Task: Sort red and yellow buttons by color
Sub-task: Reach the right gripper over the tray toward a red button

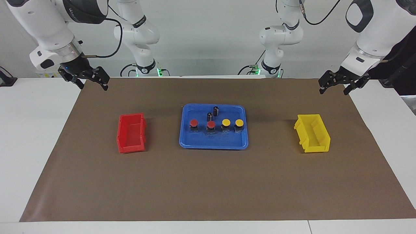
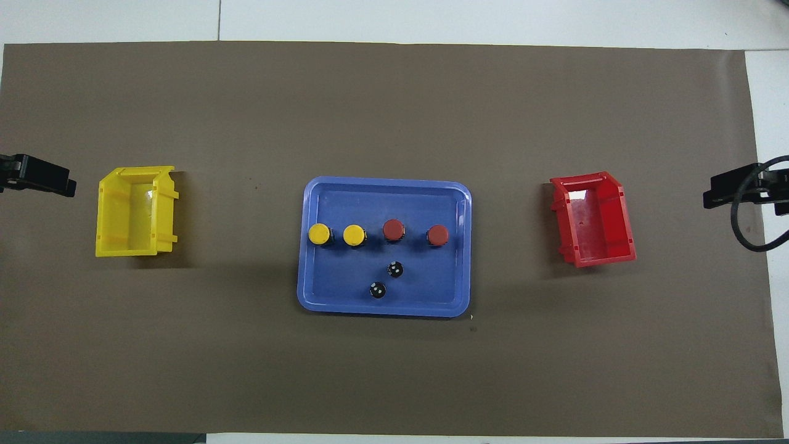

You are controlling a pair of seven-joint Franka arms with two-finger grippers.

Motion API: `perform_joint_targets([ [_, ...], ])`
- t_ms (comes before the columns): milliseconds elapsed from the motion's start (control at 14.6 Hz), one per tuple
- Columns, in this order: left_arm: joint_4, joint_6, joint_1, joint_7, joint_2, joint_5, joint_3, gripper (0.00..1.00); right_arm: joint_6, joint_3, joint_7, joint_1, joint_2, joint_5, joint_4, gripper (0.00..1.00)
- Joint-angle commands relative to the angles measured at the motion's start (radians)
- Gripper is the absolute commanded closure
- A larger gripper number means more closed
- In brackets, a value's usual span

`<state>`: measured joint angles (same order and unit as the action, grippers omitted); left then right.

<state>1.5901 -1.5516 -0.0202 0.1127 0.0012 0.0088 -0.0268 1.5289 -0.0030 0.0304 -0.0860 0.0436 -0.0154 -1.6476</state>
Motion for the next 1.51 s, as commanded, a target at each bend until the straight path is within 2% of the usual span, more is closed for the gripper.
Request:
perform_joint_targets([
  [0,0.039,-0.024,-0.001,0.005,-0.032,-0.012,0.005,0.00,0.002,0.002,-0.032,-0.011,0.016,-0.005,-0.018,0.00],
  [684,0.039,-0.024,-0.001,0.005,-0.032,-0.012,0.005,0.00,0.016,0.011,-0.032,0.002,0.004,-0.005,-0.002,0.00],
  [890,0.039,-0.024,-0.001,0.005,-0.032,-0.012,0.005,0.00,0.033,0.102,0.011,0.005,-0.036,0.002,0.043,0.00],
  [1027,0.039,-0.024,-0.001,0.005,-0.032,-0.012,0.005,0.00,0.031,0.187,0.121,0.006,-0.134,0.000,0.139,0.00],
  [1163,0.039,-0.024,-0.001,0.005,-0.032,-0.012,0.005,0.00,0.062,0.247,0.253,0.069,-0.204,0.018,0.167,0.00],
  [1437,0.039,-0.024,-0.001,0.005,-0.032,-0.012,0.005,0.00,0.276,0.247,0.501,0.288,-0.304,0.049,0.125,0.00],
])
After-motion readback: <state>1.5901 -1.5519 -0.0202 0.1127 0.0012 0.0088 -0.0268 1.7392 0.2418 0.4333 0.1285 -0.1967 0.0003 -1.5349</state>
